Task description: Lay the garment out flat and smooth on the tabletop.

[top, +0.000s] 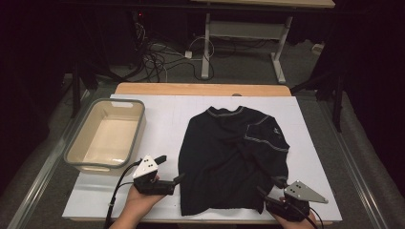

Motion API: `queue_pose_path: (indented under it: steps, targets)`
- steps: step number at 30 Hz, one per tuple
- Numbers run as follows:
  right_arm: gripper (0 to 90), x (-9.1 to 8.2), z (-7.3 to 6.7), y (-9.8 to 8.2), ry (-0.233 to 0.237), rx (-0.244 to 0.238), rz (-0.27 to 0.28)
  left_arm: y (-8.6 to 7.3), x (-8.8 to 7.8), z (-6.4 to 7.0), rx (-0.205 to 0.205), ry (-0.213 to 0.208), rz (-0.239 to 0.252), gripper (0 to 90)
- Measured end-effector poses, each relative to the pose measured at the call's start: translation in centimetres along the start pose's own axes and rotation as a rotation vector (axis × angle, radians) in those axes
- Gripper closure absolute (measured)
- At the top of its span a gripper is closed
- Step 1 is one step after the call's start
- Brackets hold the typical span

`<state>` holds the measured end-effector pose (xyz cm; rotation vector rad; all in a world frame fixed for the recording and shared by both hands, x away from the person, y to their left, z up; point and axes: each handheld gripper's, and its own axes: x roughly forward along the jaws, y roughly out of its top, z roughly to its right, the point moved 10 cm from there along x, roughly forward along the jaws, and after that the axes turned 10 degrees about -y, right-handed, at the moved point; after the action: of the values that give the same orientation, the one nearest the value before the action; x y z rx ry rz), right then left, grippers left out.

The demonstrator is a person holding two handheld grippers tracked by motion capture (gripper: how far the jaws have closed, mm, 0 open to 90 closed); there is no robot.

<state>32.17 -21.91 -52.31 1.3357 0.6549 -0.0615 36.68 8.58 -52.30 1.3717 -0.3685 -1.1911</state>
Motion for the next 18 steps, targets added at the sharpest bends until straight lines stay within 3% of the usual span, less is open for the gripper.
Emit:
queue_pose_path:
  steps: [4,8,14,18]
  targets:
    - [38.2,0.0,0.3,0.0,0.005,0.018,-0.001,1.0,1.9,-1.4,0.006,0.038,-0.086,10.0]
    - [38.3,0.1,0.3,0.2,0.010,0.020,0.006,2.0,4.4,-3.4,-0.060,0.067,-0.145,18.2]
    - [38.6,0.3,0.2,0.2,0.021,0.023,0.005,2.1,7.5,-6.6,-0.117,0.184,-0.298,33.3]
    - [38.7,0.4,0.2,0.1,0.022,0.024,0.000,2.2,7.7,-7.0,-0.107,0.207,-0.312,45.2]
